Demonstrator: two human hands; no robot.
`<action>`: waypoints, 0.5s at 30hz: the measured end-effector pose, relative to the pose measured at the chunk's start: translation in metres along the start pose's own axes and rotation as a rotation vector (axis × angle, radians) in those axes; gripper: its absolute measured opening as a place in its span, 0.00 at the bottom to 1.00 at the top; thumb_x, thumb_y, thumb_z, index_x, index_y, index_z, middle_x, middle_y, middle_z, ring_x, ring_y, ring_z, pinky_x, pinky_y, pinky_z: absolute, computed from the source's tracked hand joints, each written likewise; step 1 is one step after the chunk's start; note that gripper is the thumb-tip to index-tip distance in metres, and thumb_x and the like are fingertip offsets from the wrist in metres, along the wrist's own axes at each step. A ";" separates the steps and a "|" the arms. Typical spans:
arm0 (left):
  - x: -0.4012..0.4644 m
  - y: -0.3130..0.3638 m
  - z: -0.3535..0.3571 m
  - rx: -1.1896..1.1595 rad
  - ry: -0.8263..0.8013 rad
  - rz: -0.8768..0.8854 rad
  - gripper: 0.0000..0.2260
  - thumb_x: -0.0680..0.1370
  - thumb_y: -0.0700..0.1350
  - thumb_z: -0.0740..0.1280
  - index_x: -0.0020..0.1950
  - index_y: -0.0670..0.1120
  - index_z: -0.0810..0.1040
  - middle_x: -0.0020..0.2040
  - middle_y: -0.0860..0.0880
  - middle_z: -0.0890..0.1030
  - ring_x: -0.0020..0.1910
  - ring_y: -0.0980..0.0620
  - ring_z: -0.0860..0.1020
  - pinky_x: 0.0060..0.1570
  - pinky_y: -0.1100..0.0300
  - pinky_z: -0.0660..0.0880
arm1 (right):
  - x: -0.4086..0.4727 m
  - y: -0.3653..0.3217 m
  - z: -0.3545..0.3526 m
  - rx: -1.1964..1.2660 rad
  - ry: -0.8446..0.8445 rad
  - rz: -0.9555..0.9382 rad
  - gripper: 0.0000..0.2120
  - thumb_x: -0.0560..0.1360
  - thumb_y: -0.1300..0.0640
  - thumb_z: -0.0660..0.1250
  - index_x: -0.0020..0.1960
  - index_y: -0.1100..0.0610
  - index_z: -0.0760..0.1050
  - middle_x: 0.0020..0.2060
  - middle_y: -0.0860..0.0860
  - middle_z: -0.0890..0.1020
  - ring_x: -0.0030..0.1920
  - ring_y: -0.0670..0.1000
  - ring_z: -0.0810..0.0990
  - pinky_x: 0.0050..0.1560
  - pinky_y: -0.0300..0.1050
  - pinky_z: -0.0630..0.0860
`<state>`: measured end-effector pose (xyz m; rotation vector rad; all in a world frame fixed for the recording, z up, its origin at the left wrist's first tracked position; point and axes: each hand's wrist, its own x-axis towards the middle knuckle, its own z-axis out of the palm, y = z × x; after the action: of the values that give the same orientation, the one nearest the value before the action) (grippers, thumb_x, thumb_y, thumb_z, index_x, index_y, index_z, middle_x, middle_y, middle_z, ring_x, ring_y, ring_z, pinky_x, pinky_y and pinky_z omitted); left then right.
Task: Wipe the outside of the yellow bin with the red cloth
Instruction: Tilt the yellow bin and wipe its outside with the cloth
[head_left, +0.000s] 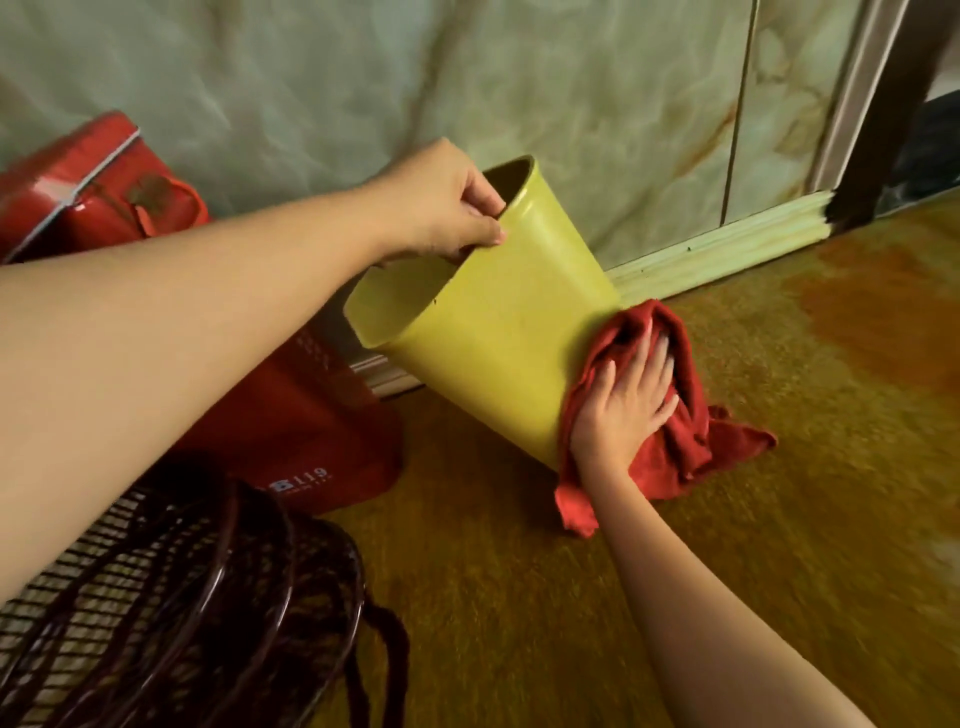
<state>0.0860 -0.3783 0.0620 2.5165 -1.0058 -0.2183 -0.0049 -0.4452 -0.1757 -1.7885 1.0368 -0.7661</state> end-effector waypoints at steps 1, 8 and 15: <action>0.003 0.003 0.001 -0.003 0.015 -0.013 0.09 0.68 0.40 0.71 0.48 0.47 0.81 0.22 0.58 0.77 0.23 0.65 0.73 0.29 0.70 0.75 | 0.004 0.002 -0.002 0.015 -0.015 0.094 0.26 0.77 0.49 0.49 0.74 0.51 0.51 0.76 0.50 0.53 0.76 0.52 0.50 0.72 0.61 0.46; 0.011 0.001 0.000 -0.028 0.000 -0.051 0.09 0.69 0.38 0.69 0.31 0.49 0.79 0.20 0.61 0.77 0.26 0.63 0.75 0.31 0.66 0.77 | 0.011 -0.082 0.009 0.028 0.003 -0.277 0.27 0.75 0.44 0.47 0.74 0.44 0.49 0.76 0.48 0.54 0.75 0.50 0.50 0.68 0.66 0.47; 0.020 0.007 0.007 -0.027 0.052 -0.050 0.05 0.68 0.42 0.71 0.43 0.49 0.81 0.35 0.49 0.82 0.32 0.55 0.78 0.40 0.59 0.79 | 0.029 -0.010 -0.008 0.099 -0.083 0.272 0.24 0.79 0.54 0.49 0.74 0.55 0.52 0.77 0.49 0.49 0.76 0.48 0.46 0.71 0.63 0.46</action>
<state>0.0942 -0.3988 0.0592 2.5121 -0.9145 -0.1791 0.0051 -0.4715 -0.1609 -1.5426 1.1378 -0.5608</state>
